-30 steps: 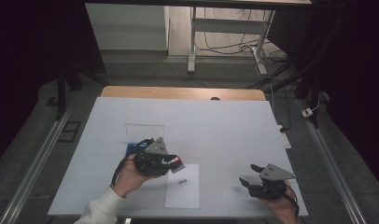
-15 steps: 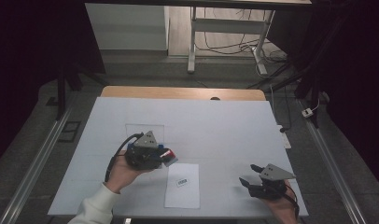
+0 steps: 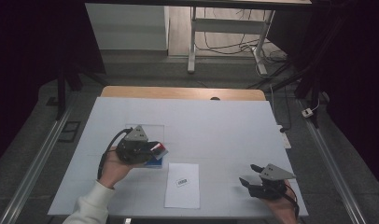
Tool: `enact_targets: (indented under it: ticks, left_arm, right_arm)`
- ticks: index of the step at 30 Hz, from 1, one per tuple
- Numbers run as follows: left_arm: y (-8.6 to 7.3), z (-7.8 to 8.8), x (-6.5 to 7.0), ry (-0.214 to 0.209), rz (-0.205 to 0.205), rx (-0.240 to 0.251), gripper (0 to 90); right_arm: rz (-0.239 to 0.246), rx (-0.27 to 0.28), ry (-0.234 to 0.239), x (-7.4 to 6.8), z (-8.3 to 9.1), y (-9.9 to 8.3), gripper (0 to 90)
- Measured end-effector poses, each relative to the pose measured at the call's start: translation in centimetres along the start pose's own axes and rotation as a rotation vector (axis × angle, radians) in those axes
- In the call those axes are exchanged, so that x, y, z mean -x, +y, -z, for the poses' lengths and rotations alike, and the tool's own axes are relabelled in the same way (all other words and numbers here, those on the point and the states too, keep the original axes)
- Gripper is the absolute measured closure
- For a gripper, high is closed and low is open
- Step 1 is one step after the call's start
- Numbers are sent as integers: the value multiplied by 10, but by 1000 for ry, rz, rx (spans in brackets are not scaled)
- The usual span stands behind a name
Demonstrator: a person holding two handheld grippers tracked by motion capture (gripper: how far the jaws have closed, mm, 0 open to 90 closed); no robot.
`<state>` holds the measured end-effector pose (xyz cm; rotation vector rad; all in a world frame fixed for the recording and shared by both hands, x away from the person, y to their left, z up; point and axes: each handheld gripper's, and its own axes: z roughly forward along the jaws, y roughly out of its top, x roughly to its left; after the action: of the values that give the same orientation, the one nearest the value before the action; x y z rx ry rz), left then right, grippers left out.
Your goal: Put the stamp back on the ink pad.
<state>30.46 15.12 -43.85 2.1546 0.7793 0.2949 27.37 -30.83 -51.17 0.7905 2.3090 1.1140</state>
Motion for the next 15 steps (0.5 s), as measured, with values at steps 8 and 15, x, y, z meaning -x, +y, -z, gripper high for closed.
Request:
enact_targets:
  ticks: [8,15]
  left_arm:
    - [-7,5,-14,45,40,5,701]
    - [-11,8,-23,72,62,7,701]
  right_arm:
    - [0,2,-1,0,-1,0,316]
    - [2,-3,0,0,0,0,316]
